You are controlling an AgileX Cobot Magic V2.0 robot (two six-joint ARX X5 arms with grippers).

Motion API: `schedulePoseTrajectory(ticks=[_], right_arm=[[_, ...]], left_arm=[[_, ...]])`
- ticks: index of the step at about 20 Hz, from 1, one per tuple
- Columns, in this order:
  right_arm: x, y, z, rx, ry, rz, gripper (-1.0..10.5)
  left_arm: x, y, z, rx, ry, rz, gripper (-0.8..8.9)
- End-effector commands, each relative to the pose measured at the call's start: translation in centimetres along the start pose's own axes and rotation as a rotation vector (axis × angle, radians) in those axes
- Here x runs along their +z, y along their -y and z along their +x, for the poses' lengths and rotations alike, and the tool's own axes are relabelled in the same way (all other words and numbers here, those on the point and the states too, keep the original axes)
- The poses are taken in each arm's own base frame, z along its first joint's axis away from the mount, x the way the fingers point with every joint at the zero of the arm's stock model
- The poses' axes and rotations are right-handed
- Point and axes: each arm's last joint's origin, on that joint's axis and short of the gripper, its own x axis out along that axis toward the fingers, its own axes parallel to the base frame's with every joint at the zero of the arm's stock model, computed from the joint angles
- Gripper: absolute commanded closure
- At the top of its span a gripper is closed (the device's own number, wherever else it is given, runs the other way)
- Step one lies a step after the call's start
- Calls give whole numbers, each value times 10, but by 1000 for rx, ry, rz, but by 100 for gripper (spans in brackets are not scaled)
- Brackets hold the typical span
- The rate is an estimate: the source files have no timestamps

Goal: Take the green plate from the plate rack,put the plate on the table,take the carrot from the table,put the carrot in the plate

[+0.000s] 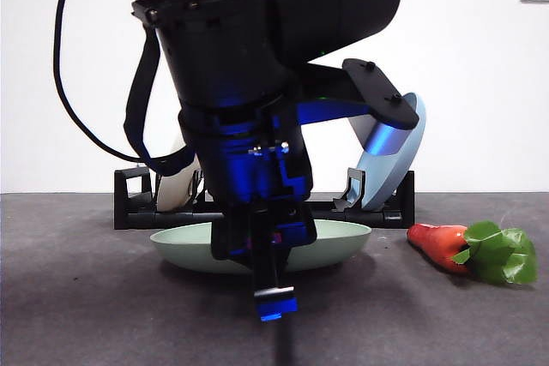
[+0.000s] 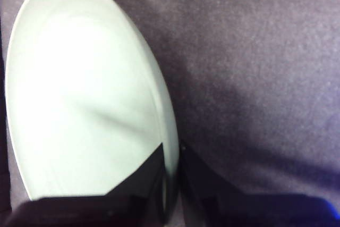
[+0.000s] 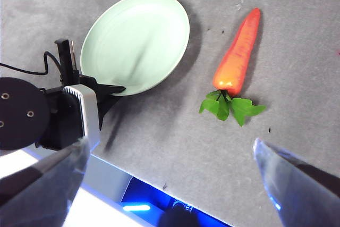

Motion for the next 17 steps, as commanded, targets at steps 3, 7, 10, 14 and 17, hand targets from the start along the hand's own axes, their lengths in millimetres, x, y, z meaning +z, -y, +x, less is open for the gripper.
schedulePoseTrajectory(ticks=[3, 7, 10, 14, 17], right_arm=[[1, 0, -1, -1, 4, 3, 289], [1, 0, 0, -1, 2, 16, 288], [3, 2, 4, -1, -10, 25, 288], [12, 10, 19, 2, -49, 62, 288], [25, 22, 39, 2, -67, 77, 288]], left_arm=[[-2, 6, 5, -86, 9, -26, 548], [-2, 4, 3, -79, 16, -34, 530], [3, -13, -21, -49, 68, -144, 530], [9, -54, -87, -42, 260, -452, 530], [2, -87, -148, -37, 431, -629, 530]])
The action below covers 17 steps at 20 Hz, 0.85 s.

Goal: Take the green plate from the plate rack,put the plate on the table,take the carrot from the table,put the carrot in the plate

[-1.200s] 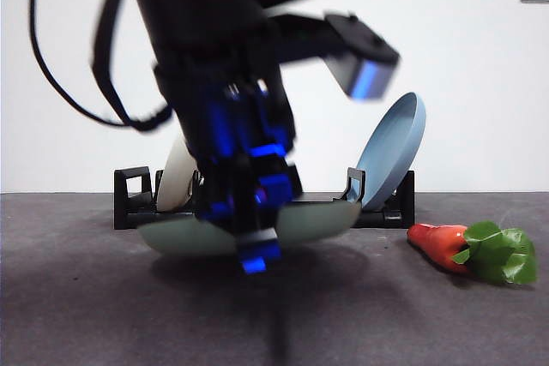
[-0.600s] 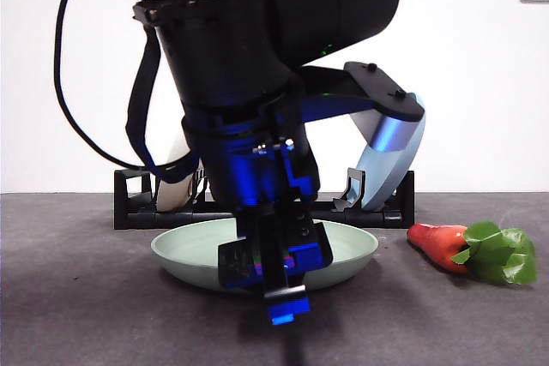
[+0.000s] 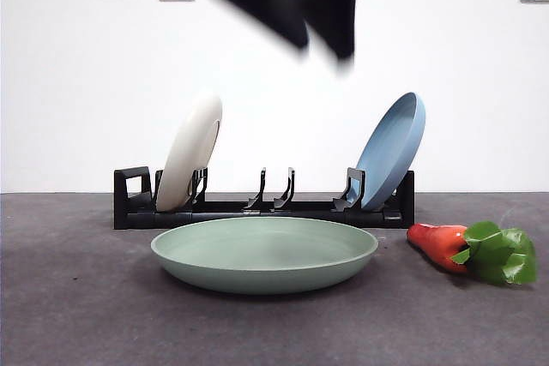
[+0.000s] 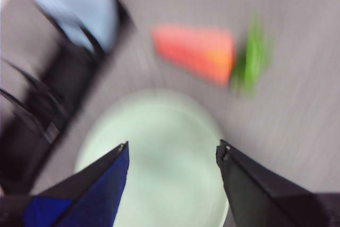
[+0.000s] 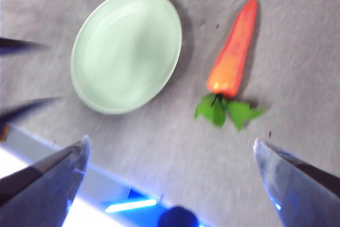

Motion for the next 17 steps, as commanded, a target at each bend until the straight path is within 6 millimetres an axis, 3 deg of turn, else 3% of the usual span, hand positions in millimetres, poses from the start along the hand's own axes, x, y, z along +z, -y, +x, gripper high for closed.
schedulePoseTrajectory(ticks=[1, 5, 8, 13, 17], right_arm=[[11, 8, 16, -1, -23, 31, 289], [27, 23, 61, -33, -103, 51, 289], [34, 27, 101, -95, -169, 38, 290], [34, 30, 165, -240, -254, 19, 307], [30, 27, 192, -267, -274, 19, 356]], left_arm=[[14, -15, -37, 0, 84, -161, 530], [28, -44, -109, 9, 248, -247, 530], [25, -57, -145, 13, 327, -298, 530], [13, -65, -168, 9, 336, -337, 530], [8, -63, -166, 5, 282, -345, 530]])
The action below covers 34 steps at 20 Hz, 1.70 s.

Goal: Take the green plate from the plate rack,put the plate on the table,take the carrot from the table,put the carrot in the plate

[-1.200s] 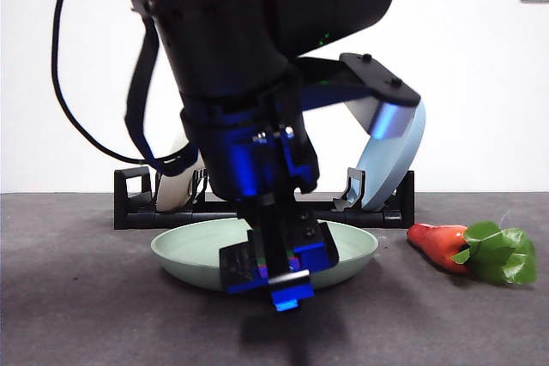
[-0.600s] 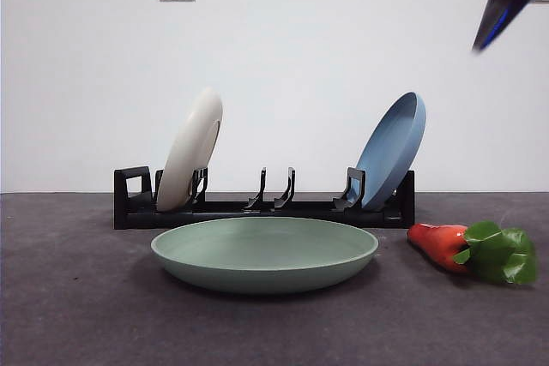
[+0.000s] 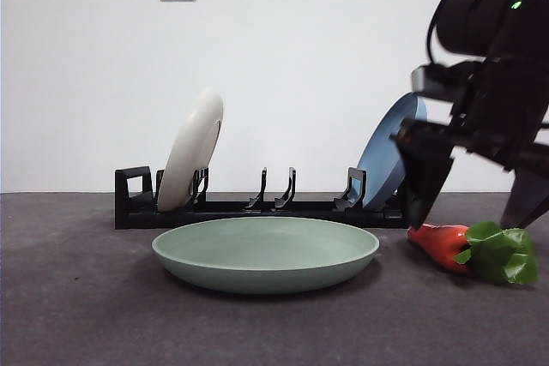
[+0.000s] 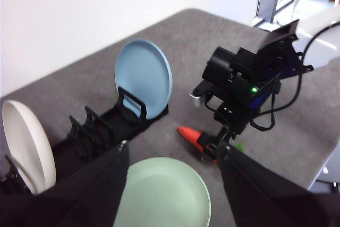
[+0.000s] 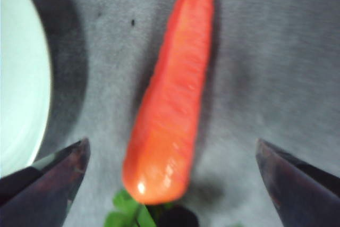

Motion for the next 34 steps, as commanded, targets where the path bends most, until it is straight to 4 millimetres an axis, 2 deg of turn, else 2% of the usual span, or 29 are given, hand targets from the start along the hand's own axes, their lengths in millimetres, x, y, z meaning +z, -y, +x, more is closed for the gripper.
schedulePoseTrajectory(ticks=[1, 2, 3, 6, 9, 12, 16, 18, 20, 23, 25, 29, 31, 34], right_arm=[[2, -5, 10, -3, -3, 32, 357], [2, -6, 14, -20, -6, 37, 360], [2, -8, 18, -47, -13, 34, 413], [0, -10, 24, -73, -30, 25, 598], [2, -11, 24, -67, -19, 27, 847], [1, -11, 24, -66, -20, 25, 963], [0, -11, 21, -61, -30, 26, 963], [-1, -17, 10, -54, -15, 14, 963], [0, -29, -8, -31, 55, 0, 963], [1, -57, -35, 40, 198, -40, 963], [1, -78, -37, 91, 257, -73, 964], [0, -118, -12, 172, 286, -125, 964], [-1, -130, 6, 191, 286, -133, 964], [-2, -136, 31, 188, 253, -128, 964]], left_arm=[[-2, 1, 1, 2, -11, -16, 530], [-2, 1, 1, 2, -10, -17, 530], [-2, 1, 1, 2, -10, -17, 530], [-2, 1, 1, 2, -10, -17, 531], [-2, 1, 1, 3, -10, -17, 530], [-2, 0, 1, 3, -10, -16, 530], [-3, 0, 1, 4, -19, -13, 530], [-5, 0, 1, 6, -39, -5, 530], [-7, 0, 0, 8, -61, 4, 530], [-8, 0, 0, 10, -75, 12, 530], [-9, 0, 0, 8, -76, 13, 530], [-10, 0, 0, 9, -91, 19, 531], [-12, -1, 0, 11, -107, 25, 531], [-14, -1, 0, 13, -128, 33, 530]])
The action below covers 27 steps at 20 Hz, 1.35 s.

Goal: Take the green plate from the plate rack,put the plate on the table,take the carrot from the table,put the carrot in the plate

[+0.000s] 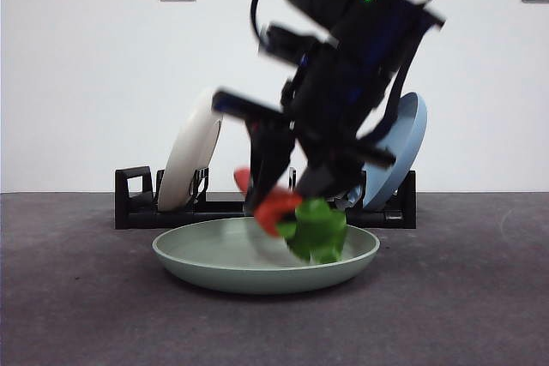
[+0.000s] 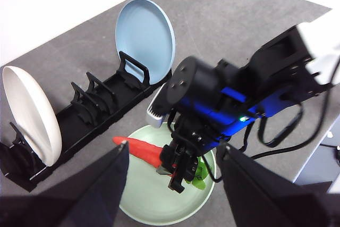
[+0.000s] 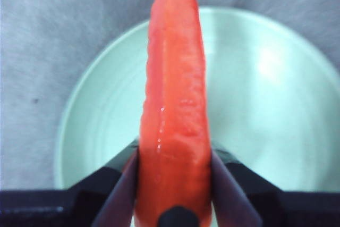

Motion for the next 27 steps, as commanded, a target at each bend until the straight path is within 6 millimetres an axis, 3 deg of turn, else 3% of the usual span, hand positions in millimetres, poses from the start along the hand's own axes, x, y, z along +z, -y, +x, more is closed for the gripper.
schedulePoseTrajectory(ticks=[1, 6, 7, 10, 11, 15, 18, 21, 24, 27], right_arm=[[-7, 3, 17, -15, -42, 31, 964], [-15, 2, 28, -22, -87, 23, 949], [-16, 1, 28, -20, -88, 21, 889], [-15, 0, 27, -19, -87, 24, 493], [-15, 0, 27, -19, -86, 28, 425], [-6, -3, 12, -3, -37, 26, 407], [4, -7, -19, 16, 24, 23, 408], [7, -9, -66, 19, 37, -14, 409], [-3, -7, -125, 21, 15, -61, 410], [-26, -2, -183, 58, -27, -99, 412]], left_arm=[[-2, 1, 1, 1, -9, 2, 530], [-2, 1, 1, 1, -10, 2, 530], [-2, 1, 1, 1, -11, 3, 531], [-2, 1, 1, 2, -16, 5, 530], [-2, 0, 1, 2, -16, 5, 530], [-2, 0, 1, 3, -16, 5, 531], [-3, 0, 1, 3, -20, 6, 530], [-5, 0, 1, 5, -39, 13, 530], [-8, 0, 0, 8, -75, 27, 530], [-14, -1, 0, 10, -127, 46, 530]])
